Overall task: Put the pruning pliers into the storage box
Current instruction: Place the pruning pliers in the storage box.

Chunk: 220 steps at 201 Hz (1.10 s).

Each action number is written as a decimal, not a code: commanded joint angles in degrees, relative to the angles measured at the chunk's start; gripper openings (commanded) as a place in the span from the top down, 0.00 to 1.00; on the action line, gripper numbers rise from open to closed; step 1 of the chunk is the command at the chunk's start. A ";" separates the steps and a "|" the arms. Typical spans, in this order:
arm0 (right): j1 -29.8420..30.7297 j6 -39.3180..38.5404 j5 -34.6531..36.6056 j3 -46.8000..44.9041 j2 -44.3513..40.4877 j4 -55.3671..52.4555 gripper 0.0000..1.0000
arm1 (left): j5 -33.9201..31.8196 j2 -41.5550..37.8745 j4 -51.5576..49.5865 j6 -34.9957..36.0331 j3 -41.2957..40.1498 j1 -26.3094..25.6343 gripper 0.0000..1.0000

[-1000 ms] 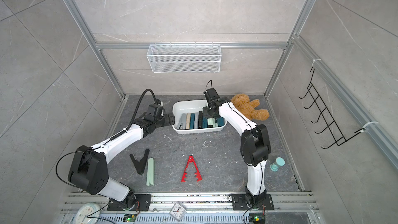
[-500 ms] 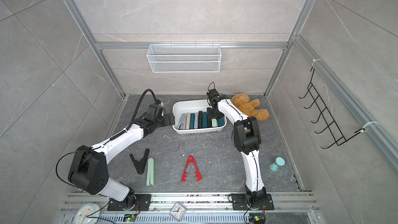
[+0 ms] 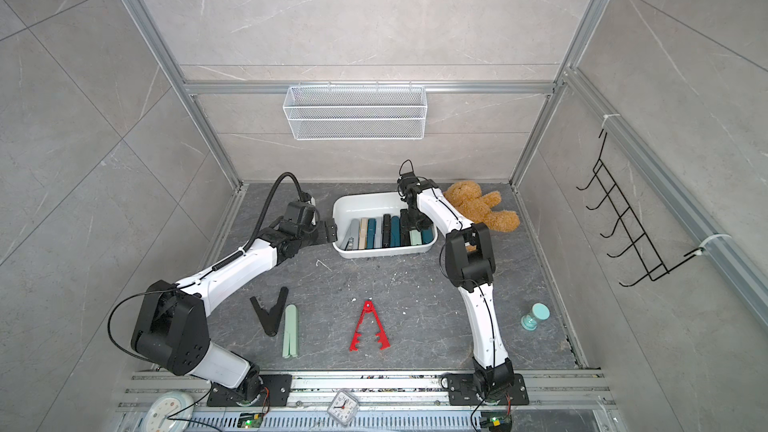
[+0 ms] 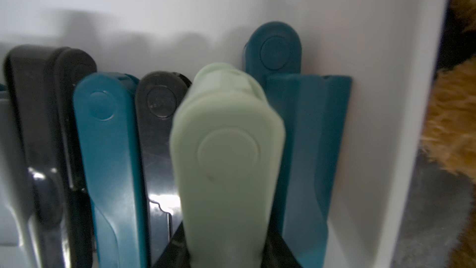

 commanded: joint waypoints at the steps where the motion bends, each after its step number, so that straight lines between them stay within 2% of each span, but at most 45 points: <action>1: -0.10 0.92 1.24 1.85 1.73 -3.55 0.61 | -0.43 0.37 0.00 1.51 2.50 -0.28 0.00; 96: -0.12 1.78 1.45 7.55 0.68 -6.39 0.52 | -0.33 1.38 -0.53 1.55 3.05 -0.46 0.00; 145: -0.10 2.02 1.47 7.42 -3.14 -5.73 0.50 | -0.31 1.67 -0.53 1.42 3.12 -0.54 0.00; 182: -0.12 2.01 2.85 0.13 -9.66 0.34 0.47 | -2.58 1.36 -1.32 0.81 3.16 -1.74 0.00; 220: -0.08 1.65 2.43 -14.71 -20.23 13.36 0.42 | -5.81 0.90 -1.92 -0.07 2.59 -4.68 0.00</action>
